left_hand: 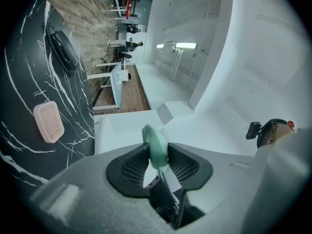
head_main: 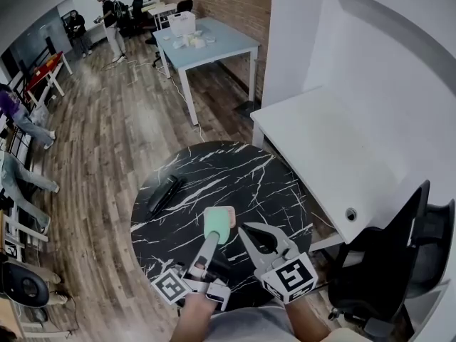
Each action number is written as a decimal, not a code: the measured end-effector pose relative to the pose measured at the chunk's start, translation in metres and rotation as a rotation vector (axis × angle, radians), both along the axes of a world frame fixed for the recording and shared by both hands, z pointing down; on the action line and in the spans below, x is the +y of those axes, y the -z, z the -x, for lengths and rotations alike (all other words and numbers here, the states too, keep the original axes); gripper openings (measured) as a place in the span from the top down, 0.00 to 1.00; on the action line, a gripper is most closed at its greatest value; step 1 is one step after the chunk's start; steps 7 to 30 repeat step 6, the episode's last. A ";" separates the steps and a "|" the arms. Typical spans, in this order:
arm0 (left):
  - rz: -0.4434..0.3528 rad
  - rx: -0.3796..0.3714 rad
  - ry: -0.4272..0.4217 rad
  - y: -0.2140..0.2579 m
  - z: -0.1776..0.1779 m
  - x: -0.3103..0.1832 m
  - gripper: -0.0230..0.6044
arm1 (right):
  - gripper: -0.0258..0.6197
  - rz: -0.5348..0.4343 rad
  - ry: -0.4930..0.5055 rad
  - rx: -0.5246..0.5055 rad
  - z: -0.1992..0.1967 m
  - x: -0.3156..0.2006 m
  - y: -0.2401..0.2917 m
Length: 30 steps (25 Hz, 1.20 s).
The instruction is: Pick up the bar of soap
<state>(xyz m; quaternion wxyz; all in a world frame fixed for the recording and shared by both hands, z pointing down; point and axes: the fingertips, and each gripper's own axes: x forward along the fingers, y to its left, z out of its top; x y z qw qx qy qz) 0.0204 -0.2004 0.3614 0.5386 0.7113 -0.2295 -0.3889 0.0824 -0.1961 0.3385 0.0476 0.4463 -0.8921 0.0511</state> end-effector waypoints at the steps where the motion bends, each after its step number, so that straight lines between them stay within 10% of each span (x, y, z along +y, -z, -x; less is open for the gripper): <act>1: -0.001 0.001 -0.001 0.000 0.000 0.000 0.77 | 0.96 0.000 -0.001 0.000 0.000 0.000 0.000; 30: -0.002 0.009 -0.002 0.001 -0.001 0.000 0.77 | 0.96 0.004 -0.002 0.004 -0.001 0.001 -0.001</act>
